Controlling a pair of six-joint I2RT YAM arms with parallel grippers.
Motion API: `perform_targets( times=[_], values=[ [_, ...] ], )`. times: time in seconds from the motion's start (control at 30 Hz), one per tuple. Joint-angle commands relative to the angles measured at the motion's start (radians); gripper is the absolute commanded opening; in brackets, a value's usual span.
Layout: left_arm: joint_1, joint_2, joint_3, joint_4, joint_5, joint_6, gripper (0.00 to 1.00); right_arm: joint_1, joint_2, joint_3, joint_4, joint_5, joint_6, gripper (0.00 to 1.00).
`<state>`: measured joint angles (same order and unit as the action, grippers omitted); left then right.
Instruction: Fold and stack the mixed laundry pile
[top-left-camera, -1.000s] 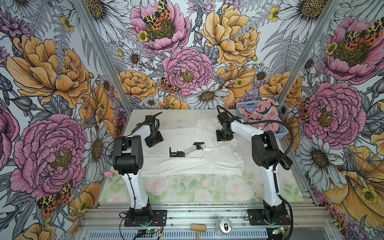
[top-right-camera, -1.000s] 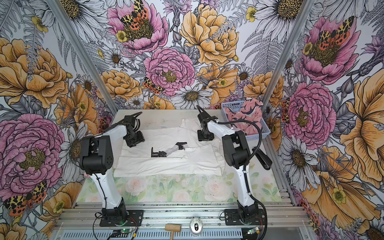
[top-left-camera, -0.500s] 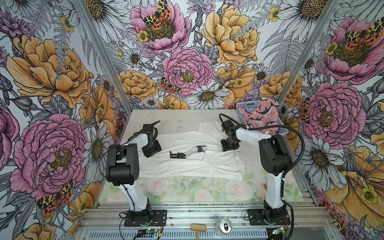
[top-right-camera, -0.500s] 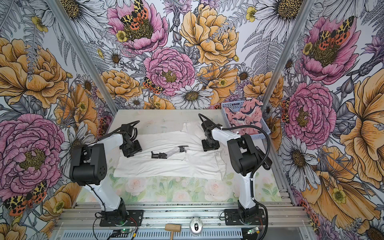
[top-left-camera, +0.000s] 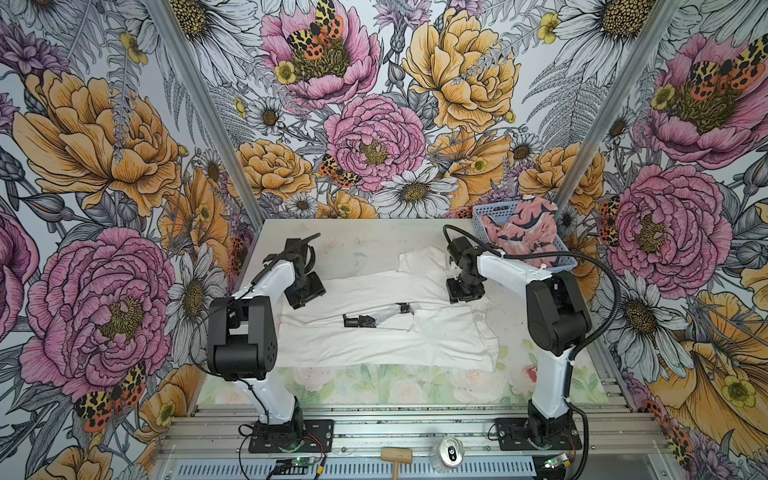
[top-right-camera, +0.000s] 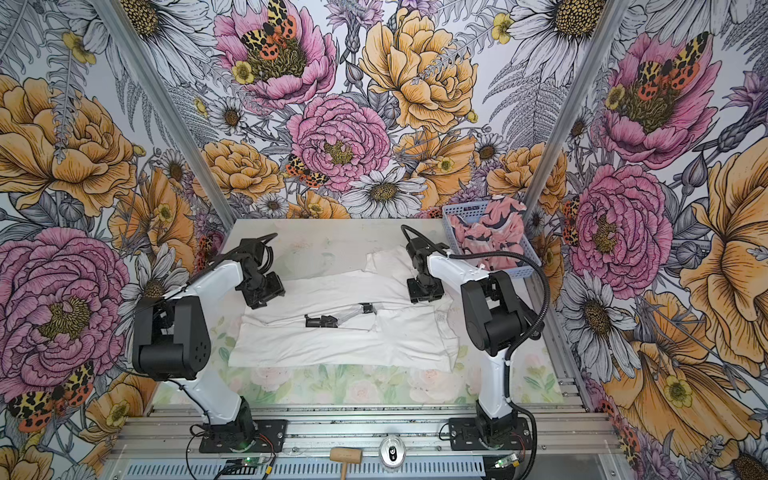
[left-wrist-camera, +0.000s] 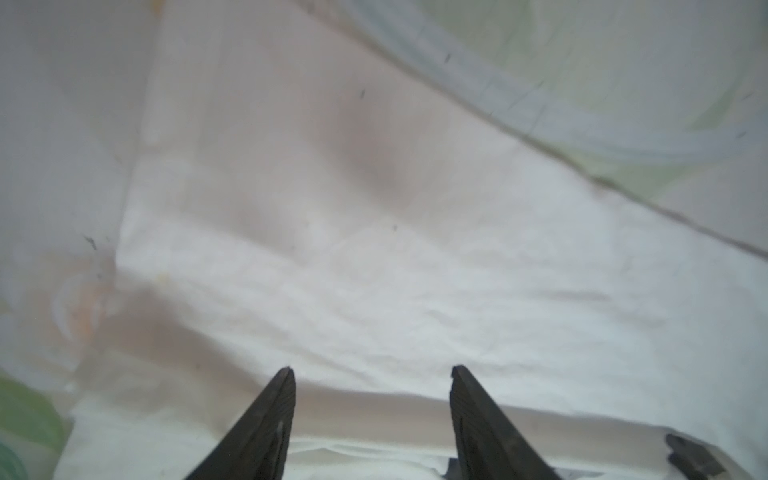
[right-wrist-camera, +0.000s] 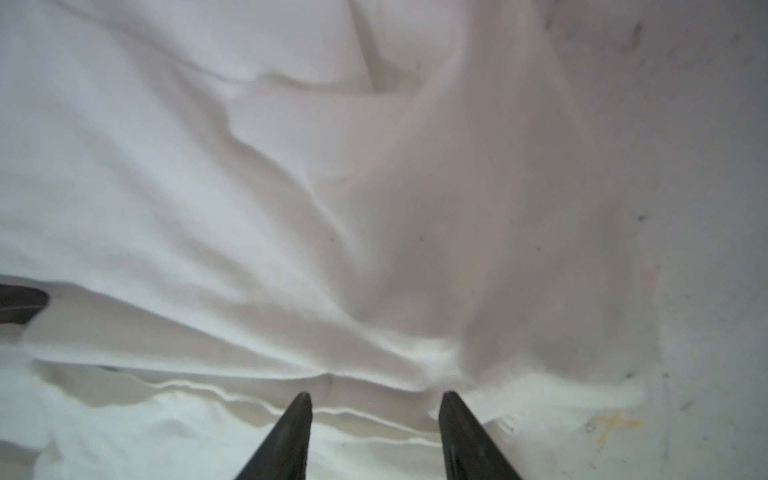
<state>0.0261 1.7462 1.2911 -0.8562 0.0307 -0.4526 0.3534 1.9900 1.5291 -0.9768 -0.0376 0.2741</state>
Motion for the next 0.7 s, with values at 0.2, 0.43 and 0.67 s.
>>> perform_targets(
  times=[0.2, 0.43, 0.67],
  values=[
    [0.124, 0.198, 0.209, 0.124, -0.060, 0.062, 0.53, -0.003, -0.058, 0.140, -0.039, -0.059, 0.063, 0.52],
    [0.187, 0.299, 0.271, 0.154, -0.067, 0.080, 0.44, -0.004, -0.053, 0.137, -0.039, -0.079, 0.078, 0.51],
    [0.207, 0.344, 0.282, 0.155, -0.068, 0.087, 0.39, -0.004, -0.051, 0.141, -0.039, -0.087, 0.082, 0.51]
  ],
)
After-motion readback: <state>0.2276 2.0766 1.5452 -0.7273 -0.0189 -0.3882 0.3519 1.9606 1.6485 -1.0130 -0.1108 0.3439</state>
